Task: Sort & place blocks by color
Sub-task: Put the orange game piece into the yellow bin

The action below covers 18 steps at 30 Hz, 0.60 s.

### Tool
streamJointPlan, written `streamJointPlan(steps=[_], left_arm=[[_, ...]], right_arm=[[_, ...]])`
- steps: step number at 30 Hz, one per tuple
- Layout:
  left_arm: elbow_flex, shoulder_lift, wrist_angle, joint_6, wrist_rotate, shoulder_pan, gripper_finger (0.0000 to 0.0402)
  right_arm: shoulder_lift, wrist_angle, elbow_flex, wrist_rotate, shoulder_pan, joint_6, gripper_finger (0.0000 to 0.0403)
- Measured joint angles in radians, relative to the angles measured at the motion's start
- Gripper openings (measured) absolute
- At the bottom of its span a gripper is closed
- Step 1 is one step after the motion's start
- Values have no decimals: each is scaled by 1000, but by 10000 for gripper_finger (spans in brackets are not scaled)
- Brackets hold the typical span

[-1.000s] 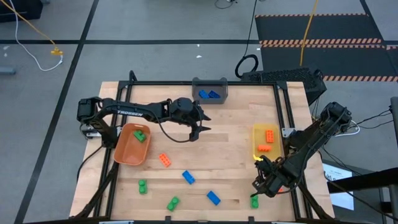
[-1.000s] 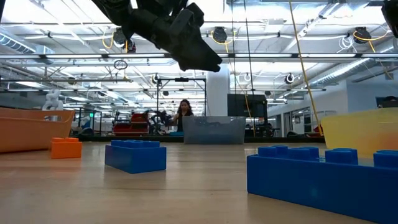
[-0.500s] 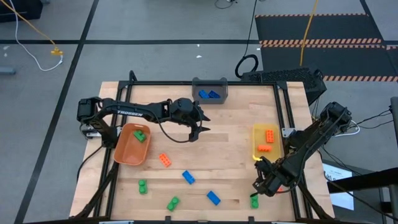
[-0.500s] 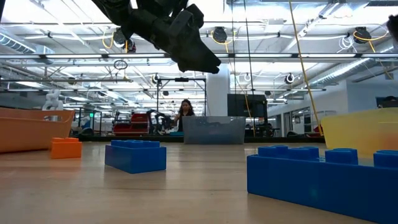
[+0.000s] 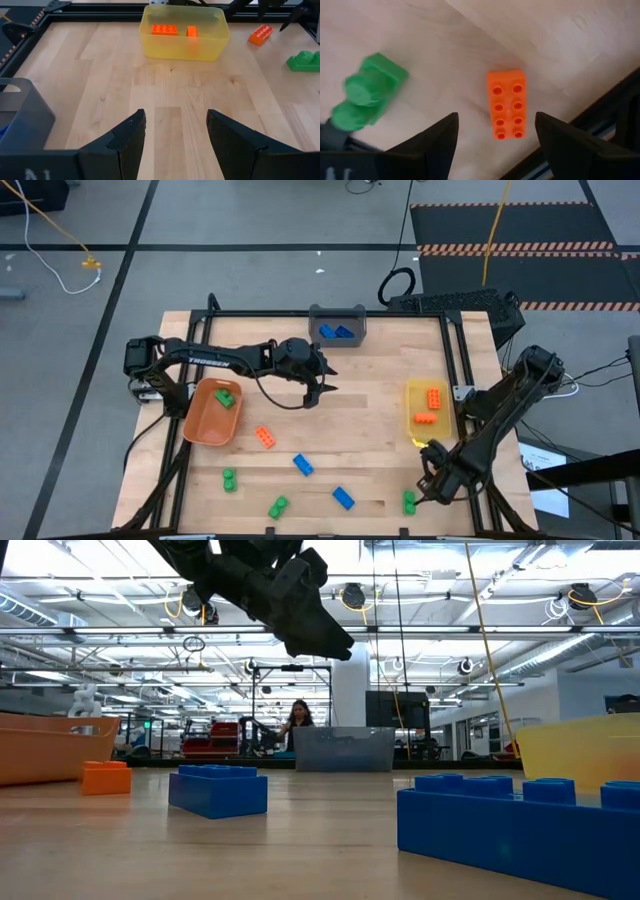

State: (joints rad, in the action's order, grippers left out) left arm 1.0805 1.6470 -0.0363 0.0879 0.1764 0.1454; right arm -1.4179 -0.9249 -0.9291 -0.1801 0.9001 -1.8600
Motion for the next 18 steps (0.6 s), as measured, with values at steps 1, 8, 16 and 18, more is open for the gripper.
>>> streamJointPlan(steps=[1, 8, 16, 18], left_arm=[[0, 0, 1, 0, 0, -2, 209], [0, 0, 1, 4, 0, -4, 209], [0, 0, 1, 9, -1, -4, 209], [0, 0, 2, 8, -1, -4, 209]], right_arm=[[-12, 4, 0, -5, 6, -1, 254], [-107, 58, 0, -55, 12, 37, 254], [-124, 46, 0, -59, 40, 17, 254], [-123, 42, 0, -58, 53, -3, 254]])
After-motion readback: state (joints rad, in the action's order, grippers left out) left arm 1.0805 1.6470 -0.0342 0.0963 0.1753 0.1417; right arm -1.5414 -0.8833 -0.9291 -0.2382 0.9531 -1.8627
